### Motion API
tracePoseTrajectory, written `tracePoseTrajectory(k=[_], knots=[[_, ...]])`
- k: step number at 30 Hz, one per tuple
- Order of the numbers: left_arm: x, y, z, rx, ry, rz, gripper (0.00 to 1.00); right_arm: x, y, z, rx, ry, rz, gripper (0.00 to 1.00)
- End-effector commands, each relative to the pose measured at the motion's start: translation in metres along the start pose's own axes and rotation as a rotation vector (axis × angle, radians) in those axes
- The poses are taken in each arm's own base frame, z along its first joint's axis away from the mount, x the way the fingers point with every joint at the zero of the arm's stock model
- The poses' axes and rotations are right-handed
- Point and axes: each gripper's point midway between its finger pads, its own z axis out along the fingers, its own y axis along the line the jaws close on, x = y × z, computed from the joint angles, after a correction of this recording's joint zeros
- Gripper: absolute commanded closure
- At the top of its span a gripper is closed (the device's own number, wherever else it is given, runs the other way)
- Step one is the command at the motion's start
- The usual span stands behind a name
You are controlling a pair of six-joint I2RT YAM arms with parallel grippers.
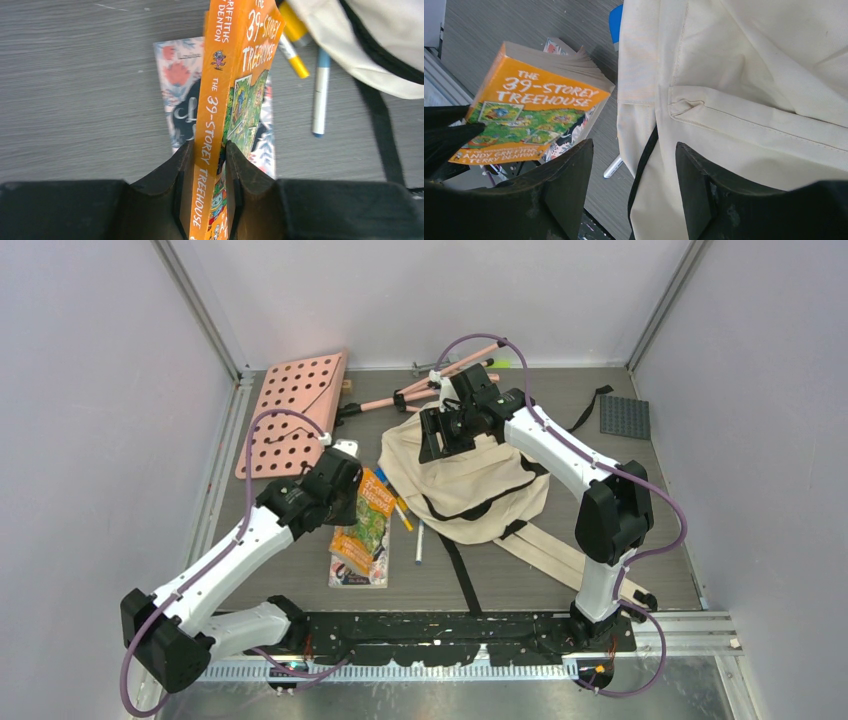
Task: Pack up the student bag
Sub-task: Pick up the book from the center of the board.
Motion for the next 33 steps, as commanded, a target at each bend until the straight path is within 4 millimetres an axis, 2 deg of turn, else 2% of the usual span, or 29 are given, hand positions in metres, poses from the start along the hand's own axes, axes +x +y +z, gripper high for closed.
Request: tracePoseTrajectory(k=[1, 4, 6, 12, 17, 25, 33], knots=[[-0.009, 0.039, -0.014, -0.206, -0.010, 0.073, 0.92, -0.020, 0.012, -0.018, -0.023, -0.070, -0.041, 0.33], [-0.011, 0.045, -0.018, -0.228, -0.021, 0.117, 0.92, -0.020, 0.012, -0.018, -0.023, -0.070, -0.041, 0.33], [-0.010, 0.040, -0.016, -0.191, -0.030, 0.135, 0.91, -0.020, 0.012, -0.017, -0.023, -0.069, -0.041, 0.33], [0.006, 0.036, -0.009, -0.154, 0.007, 0.143, 0.90, -0.019, 0.011, -0.017, -0.016, -0.069, -0.040, 0.33], [0.012, 0.027, -0.006, -0.092, 0.021, 0.158, 0.81, -0.019, 0.012, -0.015, -0.024, -0.063, -0.037, 0.33], [0.028, 0.009, 0.002, 0.004, 0.033, 0.042, 0.63, -0.019, 0.011, -0.015, -0.023, -0.062, -0.037, 0.33], [0.033, 0.009, 0.006, 0.000, 0.037, 0.006, 0.60, -0.017, 0.012, -0.013, -0.029, -0.056, -0.035, 0.33]])
